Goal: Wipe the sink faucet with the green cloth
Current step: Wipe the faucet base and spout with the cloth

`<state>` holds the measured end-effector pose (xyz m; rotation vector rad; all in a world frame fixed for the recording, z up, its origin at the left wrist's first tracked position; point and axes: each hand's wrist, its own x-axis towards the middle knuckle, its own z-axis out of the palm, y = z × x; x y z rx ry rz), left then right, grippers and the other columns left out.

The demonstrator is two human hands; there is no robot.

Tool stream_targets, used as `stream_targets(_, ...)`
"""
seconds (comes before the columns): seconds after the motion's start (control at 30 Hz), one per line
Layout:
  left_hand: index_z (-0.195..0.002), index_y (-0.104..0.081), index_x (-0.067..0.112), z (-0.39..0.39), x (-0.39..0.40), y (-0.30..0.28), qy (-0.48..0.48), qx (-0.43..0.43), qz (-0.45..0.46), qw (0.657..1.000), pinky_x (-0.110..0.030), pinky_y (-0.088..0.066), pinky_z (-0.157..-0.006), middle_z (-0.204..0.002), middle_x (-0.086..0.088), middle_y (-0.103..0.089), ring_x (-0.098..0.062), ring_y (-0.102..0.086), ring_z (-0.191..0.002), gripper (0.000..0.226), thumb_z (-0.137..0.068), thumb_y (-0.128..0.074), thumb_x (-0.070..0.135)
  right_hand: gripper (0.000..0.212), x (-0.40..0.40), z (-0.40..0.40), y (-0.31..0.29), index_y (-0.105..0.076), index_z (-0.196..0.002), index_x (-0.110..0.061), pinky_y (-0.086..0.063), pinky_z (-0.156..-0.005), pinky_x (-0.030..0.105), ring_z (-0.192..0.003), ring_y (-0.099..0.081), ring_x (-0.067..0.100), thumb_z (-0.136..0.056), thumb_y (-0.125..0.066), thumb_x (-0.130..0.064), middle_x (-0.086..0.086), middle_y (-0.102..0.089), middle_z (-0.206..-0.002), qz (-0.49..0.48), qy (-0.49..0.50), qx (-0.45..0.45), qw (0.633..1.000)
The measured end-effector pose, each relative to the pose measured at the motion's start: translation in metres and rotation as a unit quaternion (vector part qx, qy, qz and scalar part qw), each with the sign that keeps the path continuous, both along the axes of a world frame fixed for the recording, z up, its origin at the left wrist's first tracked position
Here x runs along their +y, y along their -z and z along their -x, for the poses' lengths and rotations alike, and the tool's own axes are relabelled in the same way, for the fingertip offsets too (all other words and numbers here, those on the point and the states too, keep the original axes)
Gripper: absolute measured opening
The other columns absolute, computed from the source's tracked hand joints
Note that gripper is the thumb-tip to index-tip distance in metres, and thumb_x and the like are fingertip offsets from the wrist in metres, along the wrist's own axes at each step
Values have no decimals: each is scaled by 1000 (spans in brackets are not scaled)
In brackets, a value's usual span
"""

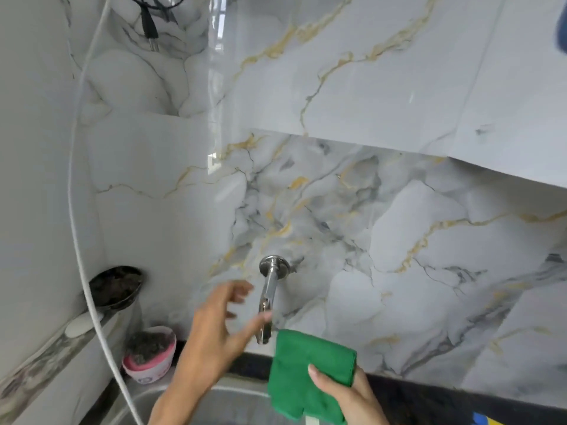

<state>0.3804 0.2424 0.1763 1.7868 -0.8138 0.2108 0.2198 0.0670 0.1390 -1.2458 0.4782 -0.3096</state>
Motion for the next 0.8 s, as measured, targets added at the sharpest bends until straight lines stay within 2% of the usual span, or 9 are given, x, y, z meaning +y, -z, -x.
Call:
stream_targets(0.07,-119,-63,26,-38,-2,-8,-86,-91,14,992,-25,-52,-95,-119,6,-68,-6,-63,-110,40,-92,-70,53,29,-4,-21,1,-75,-111,-4,-67,-67,29,-89,-81,22,-84,-75,5,12,-84,-97,48,83,-9,995)
stream_targets(0.17,-132,-64,7,-97,-25,-32,-229,-273,2,934,-46,-48,-110,-141,-18,-60,-33,-57,-132,43,-103,-58,38,43,-6,-61,-27,-73,-118,-13,-57,-101,32,-108,-75,15,-89,-62,16,3,-81,-112,307,162,-111,931)
stream_targets(0.27,-142,-63,8,-153,-60,-55,-302,-460,-30,835,-51,-45,-113,-152,-27,-55,-41,-53,-142,43,-104,-60,27,82,-9,-109,-66,-64,-134,-26,-48,-106,31,-125,-57,18,-62,-60,13,-2,-61,-134,667,61,-103,735)
stream_targets(0.37,-156,-48,16,-196,-86,-58,-294,-526,-85,793,-52,-42,-122,-161,-23,-45,-36,-42,-151,53,-107,-53,34,68,-3,-161,-91,-61,-135,-28,-40,-106,40,-131,-47,26,-74,-64,2,-1,-56,-138,852,-83,21,516)
stream_targets(0.47,-160,-40,16,-225,-97,-48,-307,-549,-75,774,-51,-38,-124,-165,-20,-38,-35,-37,-154,59,-106,-43,40,46,-1,-187,-88,-64,-128,-21,-41,-105,46,-130,-43,29,-86,-63,-3,3,-56,-132,880,-181,111,426)
stream_targets(0.53,-161,-37,17,-234,-101,-42,-315,-566,-52,760,-50,-35,-125,-166,-18,-35,-33,-35,-155,61,-104,-38,40,44,-4,-190,-84,-64,-129,-16,-44,-103,49,-129,-42,30,-87,-63,-3,6,-55,-132,871,-188,136,433)
stream_targets(0.63,-163,-33,19,-240,-104,-39,-310,-578,-36,754,-47,-28,-129,-168,-16,-29,-31,-30,-158,62,-104,-35,40,51,-8,-185,-78,-60,-133,-12,-47,-105,46,-128,-42,29,-84,-60,1,5,-54,-137,833,-174,128,510)
stream_targets(0.73,-162,-35,19,-242,-104,-41,-314,-578,-27,753,-48,-32,-128,-167,-16,-30,-30,-29,-159,63,-102,-36,40,66,-18,-173,-72,-53,-143,-15,-44,-111,38,-128,-48,26,-80,-52,6,2,-54,-140,740,-112,104,655)
stream_targets(0.8,-162,-36,19,-241,-105,-41,-310,-579,-21,754,-48,-34,-127,-167,-16,-30,-30,-29,-159,63,-102,-37,39,64,-27,-166,-70,-63,-134,-23,-49,-102,30,-118,-58,18,-78,-49,6,-6,-64,-128,622,-61,100,774)
